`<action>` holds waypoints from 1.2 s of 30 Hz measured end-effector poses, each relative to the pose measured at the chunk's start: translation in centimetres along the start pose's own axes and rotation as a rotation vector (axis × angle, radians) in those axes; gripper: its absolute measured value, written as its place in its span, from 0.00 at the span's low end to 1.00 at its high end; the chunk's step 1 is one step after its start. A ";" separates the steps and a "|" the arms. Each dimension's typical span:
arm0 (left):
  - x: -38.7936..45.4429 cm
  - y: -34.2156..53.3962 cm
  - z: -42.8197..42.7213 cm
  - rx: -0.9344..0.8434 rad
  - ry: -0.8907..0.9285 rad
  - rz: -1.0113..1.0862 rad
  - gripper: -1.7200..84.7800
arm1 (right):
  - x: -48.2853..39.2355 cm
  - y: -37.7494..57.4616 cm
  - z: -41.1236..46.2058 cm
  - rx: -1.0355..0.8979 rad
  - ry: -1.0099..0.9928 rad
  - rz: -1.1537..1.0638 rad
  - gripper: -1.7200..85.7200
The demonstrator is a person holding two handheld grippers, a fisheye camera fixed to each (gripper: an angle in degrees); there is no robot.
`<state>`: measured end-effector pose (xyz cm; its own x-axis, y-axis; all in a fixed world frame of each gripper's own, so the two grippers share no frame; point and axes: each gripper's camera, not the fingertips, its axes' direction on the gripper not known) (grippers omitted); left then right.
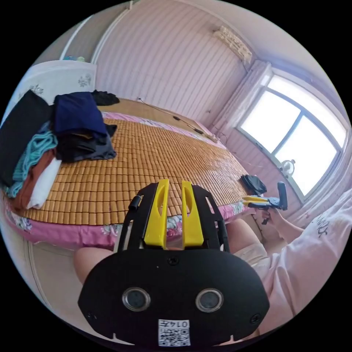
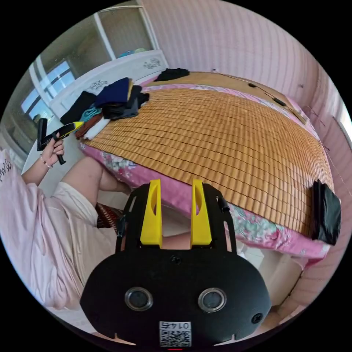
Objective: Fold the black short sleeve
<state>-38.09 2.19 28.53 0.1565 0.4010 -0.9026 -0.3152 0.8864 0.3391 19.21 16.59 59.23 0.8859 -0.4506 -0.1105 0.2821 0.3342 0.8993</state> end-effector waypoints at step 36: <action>-27.6 4.1 -37.8 0.401 -0.640 -0.280 0.02 | -69.5 -34.3 18.4 0.031 -0.061 -0.906 0.04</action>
<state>-79.11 -13.95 44.77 0.7245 0.0983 -0.6822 0.1563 0.9406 0.3015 -58.80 21.24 43.84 0.3089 -0.5729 -0.7591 0.8502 -0.1914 0.4904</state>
